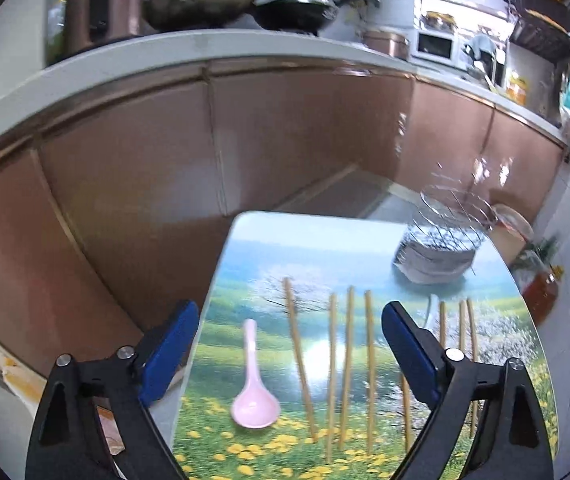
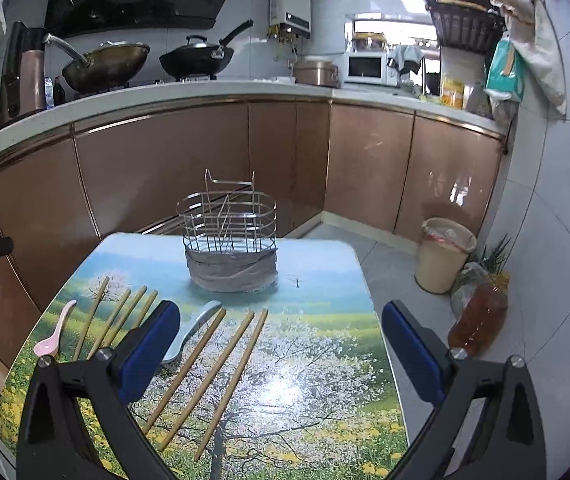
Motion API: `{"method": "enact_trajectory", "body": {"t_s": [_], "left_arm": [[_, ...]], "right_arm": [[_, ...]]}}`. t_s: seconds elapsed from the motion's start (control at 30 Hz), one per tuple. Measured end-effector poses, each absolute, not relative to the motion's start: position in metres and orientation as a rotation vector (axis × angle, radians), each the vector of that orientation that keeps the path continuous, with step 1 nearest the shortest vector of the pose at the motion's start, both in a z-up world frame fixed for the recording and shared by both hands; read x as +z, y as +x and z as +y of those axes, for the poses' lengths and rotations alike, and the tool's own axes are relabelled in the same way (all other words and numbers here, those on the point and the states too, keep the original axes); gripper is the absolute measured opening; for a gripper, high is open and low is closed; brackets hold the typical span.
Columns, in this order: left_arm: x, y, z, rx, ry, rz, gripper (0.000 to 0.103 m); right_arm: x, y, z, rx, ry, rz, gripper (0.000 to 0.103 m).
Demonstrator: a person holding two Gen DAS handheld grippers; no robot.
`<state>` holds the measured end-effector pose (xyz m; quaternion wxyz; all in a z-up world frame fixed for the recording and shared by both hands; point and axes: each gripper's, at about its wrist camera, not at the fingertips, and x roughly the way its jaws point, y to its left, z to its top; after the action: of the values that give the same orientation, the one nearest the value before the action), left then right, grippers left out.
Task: Organize utensils
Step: 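Lower the left tool onto a bamboo chopstick and close it while the right tool grasps another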
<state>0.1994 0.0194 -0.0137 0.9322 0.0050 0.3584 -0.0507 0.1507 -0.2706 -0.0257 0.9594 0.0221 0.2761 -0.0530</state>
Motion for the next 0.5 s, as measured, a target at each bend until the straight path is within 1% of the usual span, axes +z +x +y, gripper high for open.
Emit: {"method": "enact_trajectory", "body": {"t_s": [0.13, 0.23, 0.27, 0.3, 0.33, 0.4, 0.47, 0.5], "left_arm": [[-0.022, 0.213, 0.006, -0.147, 0.031, 0.769, 0.084], [-0.030, 0.226, -0.001, -0.178, 0.030, 0.811, 0.076], [-0.033, 0.230, -0.003, -0.187, 0.028, 0.824, 0.073], [-0.035, 0.234, -0.005, -0.196, 0.030, 0.837, 0.071], [-0.039, 0.240, -0.007, -0.201, 0.034, 0.852, 0.067], [-0.046, 0.250, -0.010, -0.222, 0.034, 0.886, 0.061], [-0.053, 0.259, -0.013, -0.236, 0.032, 0.918, 0.052], [-0.058, 0.265, -0.014, -0.240, 0.027, 0.940, 0.051]], "right_arm": [[-0.033, 0.162, -0.273, -0.098, 0.050, 0.606, 0.101], [-0.038, 0.172, -0.273, -0.081, 0.047, 0.636, 0.097], [-0.039, 0.177, -0.272, -0.067, 0.053, 0.647, 0.092], [-0.040, 0.180, -0.273, -0.060, 0.056, 0.656, 0.083], [-0.042, 0.185, -0.272, -0.051, 0.057, 0.670, 0.077], [-0.048, 0.196, -0.271, -0.027, 0.070, 0.706, 0.055], [-0.054, 0.204, -0.270, -0.010, 0.083, 0.735, 0.044], [-0.059, 0.209, -0.270, -0.003, 0.091, 0.754, 0.044]]}}
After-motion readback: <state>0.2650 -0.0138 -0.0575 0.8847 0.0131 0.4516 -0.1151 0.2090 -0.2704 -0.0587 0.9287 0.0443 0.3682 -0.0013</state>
